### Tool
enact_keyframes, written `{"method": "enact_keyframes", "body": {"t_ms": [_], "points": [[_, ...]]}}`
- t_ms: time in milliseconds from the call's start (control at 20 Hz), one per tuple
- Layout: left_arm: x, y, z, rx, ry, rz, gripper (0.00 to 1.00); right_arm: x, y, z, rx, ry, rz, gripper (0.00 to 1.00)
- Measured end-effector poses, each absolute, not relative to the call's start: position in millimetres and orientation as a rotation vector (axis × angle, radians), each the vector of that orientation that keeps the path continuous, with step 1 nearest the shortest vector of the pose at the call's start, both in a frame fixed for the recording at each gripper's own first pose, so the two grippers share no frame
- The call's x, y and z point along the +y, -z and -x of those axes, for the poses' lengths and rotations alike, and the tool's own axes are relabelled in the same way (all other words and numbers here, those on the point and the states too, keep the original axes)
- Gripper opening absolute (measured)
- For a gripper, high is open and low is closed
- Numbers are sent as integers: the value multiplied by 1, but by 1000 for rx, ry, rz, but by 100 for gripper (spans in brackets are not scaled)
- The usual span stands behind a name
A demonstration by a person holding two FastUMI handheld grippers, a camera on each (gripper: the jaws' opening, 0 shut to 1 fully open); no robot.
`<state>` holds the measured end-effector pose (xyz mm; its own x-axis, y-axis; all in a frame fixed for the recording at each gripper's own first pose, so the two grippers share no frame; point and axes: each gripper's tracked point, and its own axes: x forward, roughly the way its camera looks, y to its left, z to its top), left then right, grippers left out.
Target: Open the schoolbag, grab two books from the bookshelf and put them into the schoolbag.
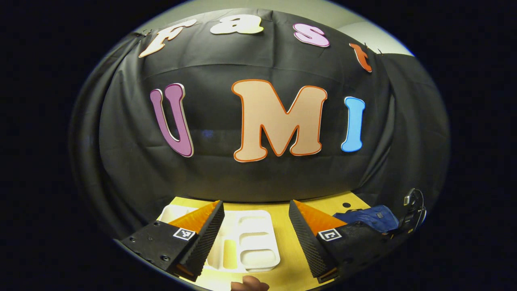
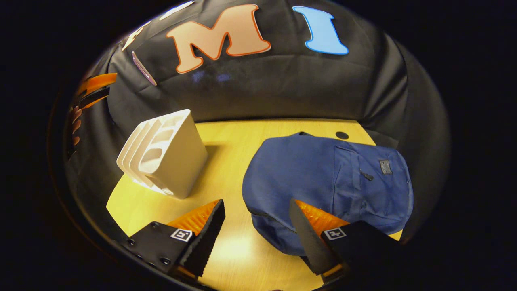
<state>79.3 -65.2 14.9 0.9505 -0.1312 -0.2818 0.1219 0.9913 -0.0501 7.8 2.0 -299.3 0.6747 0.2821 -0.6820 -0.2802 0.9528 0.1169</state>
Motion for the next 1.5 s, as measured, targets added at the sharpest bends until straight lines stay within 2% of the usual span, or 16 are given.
{"method": "enact_keyframes", "body": {"t_ms": [50, 200, 250, 300, 350, 450, 500, 550, 600, 650, 700, 800, 1300, 1400, 1500], "points": [[-63, -16, -79, 288, 126, 30, 92, 6, 292, -10, 751, -320, 5, 100], [-56, -19, -76, 281, 117, 19, 94, 13, 264, -24, 689, -320, 37, 100], [-54, -20, -75, 276, 119, 17, 91, 14, 253, -27, 669, -324, 42, 100], [-52, -22, -76, 275, 115, 14, 94, 18, 241, -30, 648, -331, 41, 100], [-50, -21, -75, 274, 112, 12, 92, 25, 227, -35, 622, -334, 33, 100], [-45, -23, -73, 271, 104, 14, 94, 33, 198, -46, 559, -337, 24, 100], [-45, -24, -73, 272, 102, 15, 91, 34, 181, -51, 526, -336, 26, 100], [-43, -23, -72, 271, 98, 17, 94, 36, 167, -55, 496, -338, 31, 100], [-43, -23, -72, 273, 98, 16, 91, 39, 153, -58, 467, -345, 38, 100], [-42, -24, -73, 272, 91, 13, 94, 41, 139, -60, 443, -349, 44, 100], [-43, -25, -73, 268, 88, 12, 91, 44, 127, -62, 418, -352, 46, 100], [-43, -30, -70, 251, 81, 1, 94, 47, 101, -65, 362, -356, 43, 100], [-61, -74, -65, 120, 99, -85, 92, 37, -10, -70, 82, -271, -23, 100], [-66, -77, -64, 110, 106, -82, 93, 29, -17, -69, 60, -254, -3, 100], [-69, -78, -63, 105, 103, -80, 100, 28, -18, -65, 59, -255, 1, 100]]}}
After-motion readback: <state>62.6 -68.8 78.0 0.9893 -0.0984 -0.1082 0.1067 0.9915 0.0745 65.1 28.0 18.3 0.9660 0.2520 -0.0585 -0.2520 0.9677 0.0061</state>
